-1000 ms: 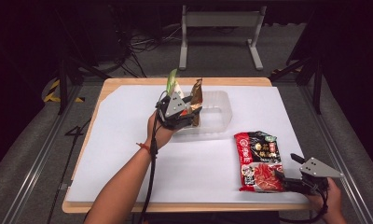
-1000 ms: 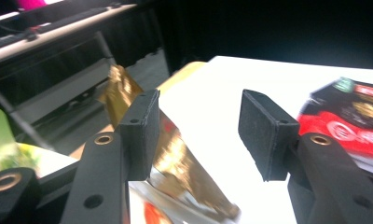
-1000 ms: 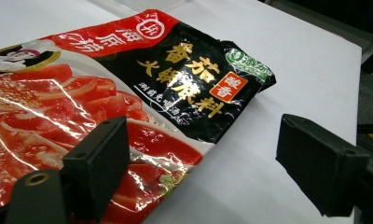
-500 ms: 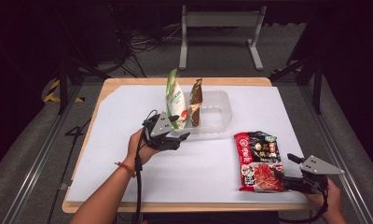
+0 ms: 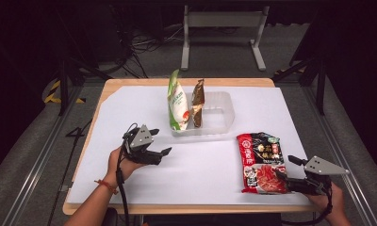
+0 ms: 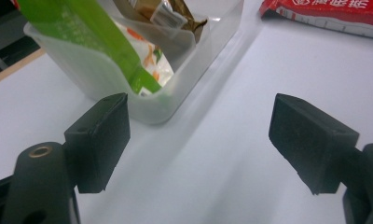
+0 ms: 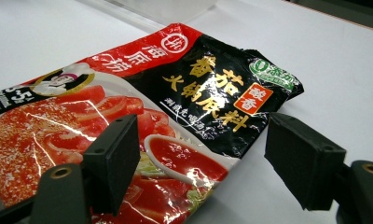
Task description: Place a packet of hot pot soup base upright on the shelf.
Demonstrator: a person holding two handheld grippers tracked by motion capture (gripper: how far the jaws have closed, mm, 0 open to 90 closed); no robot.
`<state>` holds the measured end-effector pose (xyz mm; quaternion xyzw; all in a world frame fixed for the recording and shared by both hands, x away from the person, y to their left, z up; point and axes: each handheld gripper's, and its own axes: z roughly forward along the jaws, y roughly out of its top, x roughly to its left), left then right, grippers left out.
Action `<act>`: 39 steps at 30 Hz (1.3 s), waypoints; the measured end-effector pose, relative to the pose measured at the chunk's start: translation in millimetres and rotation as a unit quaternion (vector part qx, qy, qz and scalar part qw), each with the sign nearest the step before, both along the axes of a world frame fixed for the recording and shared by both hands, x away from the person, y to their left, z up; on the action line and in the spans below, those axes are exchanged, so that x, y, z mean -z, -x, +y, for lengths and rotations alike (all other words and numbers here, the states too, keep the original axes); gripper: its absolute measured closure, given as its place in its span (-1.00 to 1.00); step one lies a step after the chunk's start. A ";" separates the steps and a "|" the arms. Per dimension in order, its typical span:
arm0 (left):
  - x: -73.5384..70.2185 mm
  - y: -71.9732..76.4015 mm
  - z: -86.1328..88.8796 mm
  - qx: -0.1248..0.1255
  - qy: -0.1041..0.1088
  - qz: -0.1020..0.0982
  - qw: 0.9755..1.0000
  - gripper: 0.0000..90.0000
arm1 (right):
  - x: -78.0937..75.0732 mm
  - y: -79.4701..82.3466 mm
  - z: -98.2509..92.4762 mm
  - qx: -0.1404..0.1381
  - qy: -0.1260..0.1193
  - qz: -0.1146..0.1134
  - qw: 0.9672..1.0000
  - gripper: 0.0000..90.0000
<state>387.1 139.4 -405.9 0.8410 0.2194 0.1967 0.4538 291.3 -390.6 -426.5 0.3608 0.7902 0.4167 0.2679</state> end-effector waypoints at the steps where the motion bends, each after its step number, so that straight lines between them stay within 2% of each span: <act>1: 0.0 0.0 0.0 0.000 0.000 0.000 1.000 -0.54 | 0.0 0.0 0.0 0.000 0.000 0.000 1.000 -0.41; 3: 4.2 4.0 6.7 -0.007 -0.015 0.004 1.000 -0.55 | -0.6 -1.6 0.0 -0.002 -0.002 0.000 1.000 -0.43; 8: 12.2 11.2 19.0 -0.017 -0.018 0.009 1.000 -0.58 | 0.7 -3.7 -0.3 -0.003 -0.006 0.020 1.000 -0.49; 10: 17.5 13.5 26.4 -0.026 -0.004 0.017 1.000 -0.59 | 1.4 -2.9 -0.1 -0.008 -0.004 0.024 1.000 -0.49; 12: 21.0 16.0 31.6 -0.036 0.001 0.021 0.999 -0.60 | -0.3 -4.0 0.8 -0.011 -0.003 0.024 1.000 -0.48; 17: 23.8 22.3 37.4 -0.048 0.007 0.015 0.999 -0.61 | -0.5 -6.0 2.5 -0.018 -0.001 0.025 1.000 -0.42; 19: 23.9 24.8 37.3 -0.051 0.001 0.010 0.999 -0.61 | -2.5 -5.0 4.0 -0.020 0.003 0.018 1.000 -0.37; 21: 25.1 26.5 37.4 -0.050 0.008 0.013 0.999 -0.60 | -5.0 -4.8 5.0 -0.024 -0.001 0.012 1.000 -0.32; 23: 26.8 27.5 36.4 -0.045 0.007 0.020 0.999 -0.57 | -6.3 -7.2 5.3 -0.026 -0.007 0.016 0.999 -0.39; 25: 28.3 28.9 34.0 -0.038 0.004 0.018 0.999 -0.48 | -6.6 -11.0 4.8 -0.018 -0.011 0.022 1.000 -0.51; 28: 29.0 29.6 31.9 -0.035 0.009 0.022 0.999 -0.49 | -6.6 -16.2 6.5 -0.021 -0.008 0.037 0.999 -0.73; 31: 30.0 30.5 33.8 -0.038 0.008 0.027 0.999 -0.52 | -6.4 -20.4 9.6 -0.030 -0.001 0.047 0.998 -0.73; 34: 31.7 29.9 38.7 -0.049 0.018 0.036 0.998 -0.55 | -5.5 -26.5 13.5 -0.029 0.009 0.060 0.998 -0.72; 36: 32.6 28.3 41.5 -0.055 0.018 0.043 0.997 -0.56 | -5.7 -28.7 14.4 -0.027 0.013 0.061 0.998 -0.60; 39: 34.3 26.1 43.5 -0.059 0.015 0.049 0.997 -0.58 | -8.6 -32.8 13.2 -0.029 0.006 0.055 0.998 -0.48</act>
